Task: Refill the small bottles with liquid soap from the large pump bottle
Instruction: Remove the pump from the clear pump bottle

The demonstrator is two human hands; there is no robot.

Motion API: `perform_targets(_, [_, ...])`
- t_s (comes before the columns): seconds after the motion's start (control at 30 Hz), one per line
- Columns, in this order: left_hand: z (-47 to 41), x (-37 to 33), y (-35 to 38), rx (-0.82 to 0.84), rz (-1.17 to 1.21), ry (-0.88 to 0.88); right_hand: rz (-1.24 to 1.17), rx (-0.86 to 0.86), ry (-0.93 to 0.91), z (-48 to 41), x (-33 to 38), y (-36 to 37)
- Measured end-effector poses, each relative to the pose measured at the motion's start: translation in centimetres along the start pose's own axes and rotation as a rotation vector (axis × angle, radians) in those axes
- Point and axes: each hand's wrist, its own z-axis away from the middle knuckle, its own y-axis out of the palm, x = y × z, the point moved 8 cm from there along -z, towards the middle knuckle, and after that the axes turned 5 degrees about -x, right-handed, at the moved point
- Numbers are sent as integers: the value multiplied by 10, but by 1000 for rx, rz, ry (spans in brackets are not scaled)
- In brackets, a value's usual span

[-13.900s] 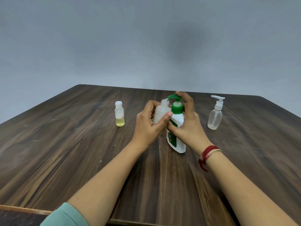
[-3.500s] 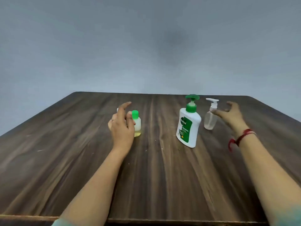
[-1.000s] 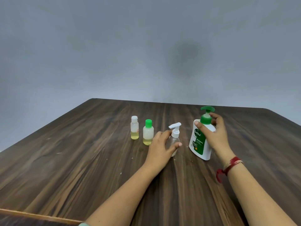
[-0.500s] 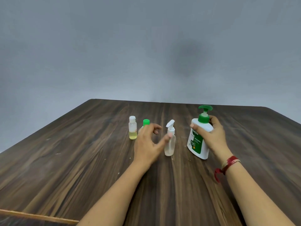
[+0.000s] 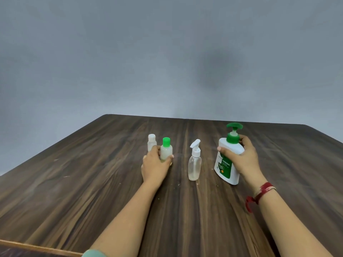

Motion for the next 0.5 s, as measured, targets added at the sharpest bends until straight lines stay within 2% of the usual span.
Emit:
perform_targets(0.27, [-4, 6, -5, -41, -17, -35, 12, -10, -16, 1, 3, -1])
perform_targets(0.5, [4, -3, -19, -114, 37, -54, 58, -30, -123, 5, 16, -3])
